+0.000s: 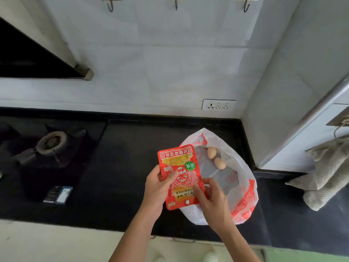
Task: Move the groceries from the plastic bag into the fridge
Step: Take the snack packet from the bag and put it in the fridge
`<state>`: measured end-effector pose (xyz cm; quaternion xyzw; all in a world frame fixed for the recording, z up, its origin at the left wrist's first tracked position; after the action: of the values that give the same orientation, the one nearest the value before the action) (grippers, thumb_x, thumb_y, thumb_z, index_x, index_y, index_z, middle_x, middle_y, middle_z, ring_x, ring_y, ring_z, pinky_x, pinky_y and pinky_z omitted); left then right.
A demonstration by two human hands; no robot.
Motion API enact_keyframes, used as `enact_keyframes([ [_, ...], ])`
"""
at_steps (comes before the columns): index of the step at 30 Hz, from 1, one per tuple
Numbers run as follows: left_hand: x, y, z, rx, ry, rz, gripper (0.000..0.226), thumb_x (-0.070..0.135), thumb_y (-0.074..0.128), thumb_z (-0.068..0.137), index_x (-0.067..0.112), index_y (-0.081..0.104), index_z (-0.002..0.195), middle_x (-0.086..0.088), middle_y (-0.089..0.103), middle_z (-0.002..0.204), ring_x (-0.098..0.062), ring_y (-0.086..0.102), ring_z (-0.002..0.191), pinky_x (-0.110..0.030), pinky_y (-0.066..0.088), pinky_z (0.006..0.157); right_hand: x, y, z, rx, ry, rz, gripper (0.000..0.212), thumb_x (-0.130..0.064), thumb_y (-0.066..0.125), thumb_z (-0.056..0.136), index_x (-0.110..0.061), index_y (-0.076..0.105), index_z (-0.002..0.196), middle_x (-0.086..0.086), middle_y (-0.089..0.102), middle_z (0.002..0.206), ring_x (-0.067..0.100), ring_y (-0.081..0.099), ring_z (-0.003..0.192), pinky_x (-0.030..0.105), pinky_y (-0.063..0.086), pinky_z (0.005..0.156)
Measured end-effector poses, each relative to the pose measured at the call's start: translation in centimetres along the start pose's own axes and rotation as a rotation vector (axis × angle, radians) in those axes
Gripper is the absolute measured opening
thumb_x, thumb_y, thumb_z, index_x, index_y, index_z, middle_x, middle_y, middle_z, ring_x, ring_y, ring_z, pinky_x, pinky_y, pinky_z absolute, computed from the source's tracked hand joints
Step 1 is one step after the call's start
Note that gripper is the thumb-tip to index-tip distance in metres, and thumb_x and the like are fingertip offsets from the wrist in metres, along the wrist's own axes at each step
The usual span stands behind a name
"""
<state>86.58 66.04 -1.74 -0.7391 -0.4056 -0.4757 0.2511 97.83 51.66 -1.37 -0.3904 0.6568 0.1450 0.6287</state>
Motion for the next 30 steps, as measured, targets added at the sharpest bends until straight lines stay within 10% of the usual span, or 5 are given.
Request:
enact_keyframes([
  [12, -2.1, -18.6, -7.4, 0.481, 0.023, -0.102, 0.03, 0.039, 0.075, 0.084, 0.029, 0.064, 0.111, 0.005, 0.075, 0.103, -0.016, 0.074, 0.092, -0.048, 0.06, 0.085, -4.8, 16.8, -2.9, -0.49, -0.107, -0.03, 0.01, -0.035, 0.059, 0.096, -0.026, 0.061, 0.098, -0.007, 0.073, 0.084, 0.002, 0.07, 0.075, 0.018, 0.052, 0.062],
  [22, -5.8, -27.0, -20.7, 1.003, 0.069, -0.227, 0.02, 0.038, 0.065, 0.091, 0.035, 0.057, 0.11, 0.014, 0.072, 0.102, -0.008, 0.075, 0.081, -0.024, 0.06, 0.065, -7.3, 27.8, -10.4, -0.982, -0.242, -0.182, 0.006, -0.034, 0.056, 0.098, -0.029, 0.056, 0.101, -0.007, 0.071, 0.086, -0.003, 0.068, 0.072, 0.011, 0.047, 0.052],
  [30, -11.7, -28.0, -30.5, 1.28, 0.044, -0.499, 0.022, 0.028, 0.067, 0.092, 0.026, 0.06, 0.114, 0.005, 0.075, 0.101, -0.016, 0.076, 0.083, -0.03, 0.062, 0.065, -6.3, 32.3, -18.5, -1.267, -0.353, -0.183, 0.011, -0.042, 0.062, 0.093, -0.033, 0.059, 0.096, -0.01, 0.073, 0.083, 0.009, 0.072, 0.074, 0.029, 0.06, 0.065],
])
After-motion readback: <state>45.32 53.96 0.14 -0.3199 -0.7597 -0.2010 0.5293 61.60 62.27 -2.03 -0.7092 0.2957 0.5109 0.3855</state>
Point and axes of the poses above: each hand's wrist, its own z-axis towards the middle knuckle, its own y-axis out of the palm, x = y × z, the point moved 10 cm from there along z, towards the middle knuckle
